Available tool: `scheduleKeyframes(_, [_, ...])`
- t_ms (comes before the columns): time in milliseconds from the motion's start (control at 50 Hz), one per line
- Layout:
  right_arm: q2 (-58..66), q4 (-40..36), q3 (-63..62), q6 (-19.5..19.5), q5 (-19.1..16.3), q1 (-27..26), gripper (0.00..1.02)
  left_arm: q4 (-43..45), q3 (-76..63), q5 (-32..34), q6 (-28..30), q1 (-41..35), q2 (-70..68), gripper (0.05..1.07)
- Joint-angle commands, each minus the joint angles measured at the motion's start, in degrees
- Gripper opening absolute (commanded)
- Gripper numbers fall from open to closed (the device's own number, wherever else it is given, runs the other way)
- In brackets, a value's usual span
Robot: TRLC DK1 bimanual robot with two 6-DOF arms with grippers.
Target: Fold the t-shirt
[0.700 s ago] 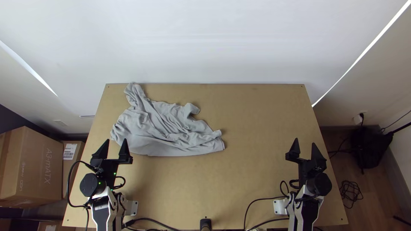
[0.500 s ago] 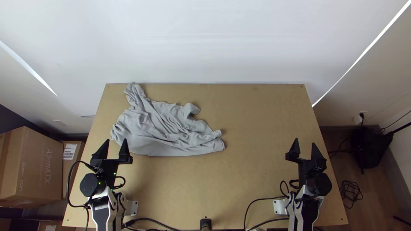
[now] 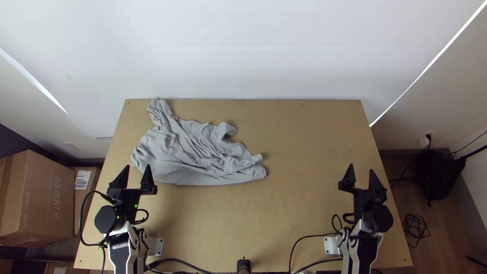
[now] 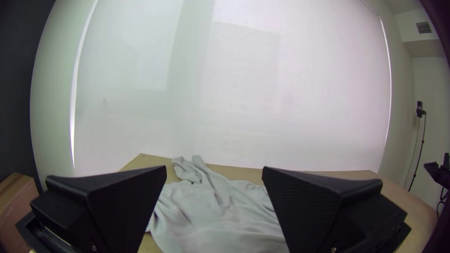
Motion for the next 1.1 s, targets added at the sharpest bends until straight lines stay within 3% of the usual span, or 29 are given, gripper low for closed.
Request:
scheduleKeyframes(0, [-0.10,-0.77,-0.42,0.44,0.26,0.34,0.98,-0.72,-2.63,-0.05,0.76,0.36,-0.36,1.03])
scheduleKeyframes(120, [-0.10,-0.77,-0.42,0.44,0.26,0.34,0.98,-0.63,-2.63,-0.05,0.76,0.36,-0.36,1.03])
scheduleKeyframes(300, [-0.10,-0.95,-0.42,3.87,0.18,2.28,0.98,-0.72,-2.63,-0.05,0.76,0.36,-0.36,1.03])
scheduleKeyframes(400, [-0.01,-1.30,-0.34,3.34,1.50,3.42,0.98,-0.63,-2.63,-0.05,-4.07,-0.52,-0.36,1.03])
scheduleKeyframes(520, [-0.10,-2.09,-0.34,3.87,4.92,2.80,0.98,-0.63,-2.63,-0.14,-3.72,-0.96,-0.36,1.03])
scheduleKeyframes(600, [-0.19,-2.27,-0.25,3.87,5.01,3.77,0.98,-0.46,-2.63,-0.05,-4.95,-1.48,-0.36,1.03])
scheduleKeyframes(660, [-0.19,-2.00,-0.16,3.78,4.92,5.70,0.98,-0.72,-2.63,-0.05,-7.76,-2.01,-0.36,1.03])
scheduleKeyframes(900, [1.48,0.46,3.62,5.89,4.84,13.97,0.98,-0.37,-2.20,-1.28,-7.67,-0.34,-0.45,1.03])
scheduleKeyframes(1080, [20.29,2.30,14.43,6.15,4.75,19.77,0.98,-0.10,0.18,-4.44,-5.65,1.86,-0.36,1.03])
